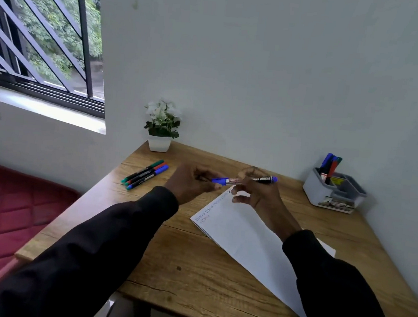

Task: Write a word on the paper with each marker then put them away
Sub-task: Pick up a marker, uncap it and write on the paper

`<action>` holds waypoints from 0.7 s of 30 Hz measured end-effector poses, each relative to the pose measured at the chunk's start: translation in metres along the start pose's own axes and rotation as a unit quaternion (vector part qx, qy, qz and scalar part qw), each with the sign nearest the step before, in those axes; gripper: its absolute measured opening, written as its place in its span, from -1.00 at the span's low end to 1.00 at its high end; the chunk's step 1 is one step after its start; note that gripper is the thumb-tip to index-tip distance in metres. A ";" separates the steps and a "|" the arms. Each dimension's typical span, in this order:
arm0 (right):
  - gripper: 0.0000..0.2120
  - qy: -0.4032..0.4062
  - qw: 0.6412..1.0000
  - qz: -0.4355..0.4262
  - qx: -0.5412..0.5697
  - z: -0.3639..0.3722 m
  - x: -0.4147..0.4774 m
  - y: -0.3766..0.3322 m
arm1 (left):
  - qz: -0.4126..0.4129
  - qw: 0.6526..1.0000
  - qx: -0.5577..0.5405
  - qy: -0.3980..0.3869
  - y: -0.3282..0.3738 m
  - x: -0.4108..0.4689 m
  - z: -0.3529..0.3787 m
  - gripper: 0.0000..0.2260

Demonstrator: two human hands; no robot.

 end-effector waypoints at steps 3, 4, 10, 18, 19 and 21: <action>-0.60 0.012 0.998 0.059 0.013 0.005 -0.002 0.006 | 0.011 1.000 0.018 -0.011 0.003 0.002 0.005 -0.76; -0.63 0.023 0.998 0.062 0.005 0.006 0.000 0.008 | 0.011 1.000 0.024 -0.015 0.003 0.002 0.006 -0.78; -0.72 -0.011 0.999 0.044 -0.016 0.008 0.001 0.010 | 0.005 0.999 0.027 -0.036 -0.006 0.003 -0.001 -0.82; -0.63 -0.059 0.996 0.064 -0.026 0.002 0.008 0.010 | -0.009 0.996 0.036 -0.077 -0.007 0.009 -0.003 -0.82; -0.63 -0.060 0.996 0.068 -0.022 0.001 0.009 0.012 | -0.014 0.996 0.038 -0.080 -0.009 0.009 -0.004 -0.83; -0.63 -0.064 0.995 0.077 -0.011 -0.005 0.007 0.014 | -0.029 0.996 0.045 -0.076 -0.015 0.007 -0.012 -0.88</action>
Point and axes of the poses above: each hand's wrist, its own x-axis towards the middle knuckle, its own z-axis out of the palm, y = z × x, the point moved 2 cm from there along x, towards the middle knuckle, and after that the axes turned 15 degrees about z, right-handed, at the moved point
